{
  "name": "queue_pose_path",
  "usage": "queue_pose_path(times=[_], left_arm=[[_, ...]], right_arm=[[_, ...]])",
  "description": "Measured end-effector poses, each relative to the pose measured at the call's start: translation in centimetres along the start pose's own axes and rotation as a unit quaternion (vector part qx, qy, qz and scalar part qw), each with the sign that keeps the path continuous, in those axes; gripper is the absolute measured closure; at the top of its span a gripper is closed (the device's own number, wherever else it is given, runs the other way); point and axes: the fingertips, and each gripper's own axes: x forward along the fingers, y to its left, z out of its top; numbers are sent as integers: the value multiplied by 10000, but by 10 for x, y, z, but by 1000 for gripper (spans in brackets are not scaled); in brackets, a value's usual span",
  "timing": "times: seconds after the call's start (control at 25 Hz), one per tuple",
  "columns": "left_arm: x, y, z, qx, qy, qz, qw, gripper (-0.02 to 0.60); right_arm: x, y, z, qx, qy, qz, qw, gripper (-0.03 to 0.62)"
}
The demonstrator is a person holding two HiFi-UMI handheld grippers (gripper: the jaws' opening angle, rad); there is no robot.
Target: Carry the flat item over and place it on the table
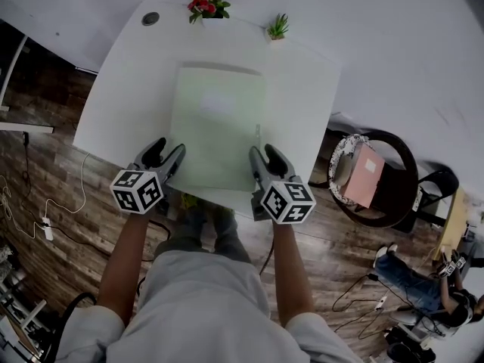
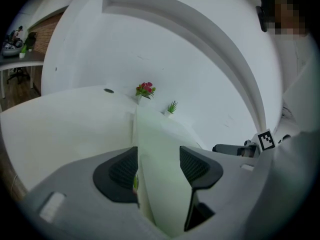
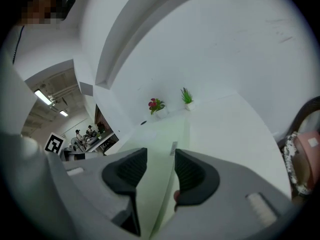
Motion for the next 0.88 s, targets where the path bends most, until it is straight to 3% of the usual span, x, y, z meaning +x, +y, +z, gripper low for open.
queue_pose_path(times=[0.12, 0.44, 0.64, 0.88], left_arm=[[-8, -2, 5, 26, -128, 50, 9999, 346], [-31, -10, 21, 192, -509, 180, 9984, 507], [-43, -19, 30, 310, -684, 201, 9970, 561], [-55, -33, 44, 623, -848, 215, 9942, 575]], right_arm=[[-8, 4, 4, -88, -115, 5, 9999, 449], [-25, 20, 22, -150, -403, 21, 9991, 508], [-35, 25, 29, -235, -498, -2, 9985, 566], [-48, 31, 39, -348, -638, -25, 9974, 589]])
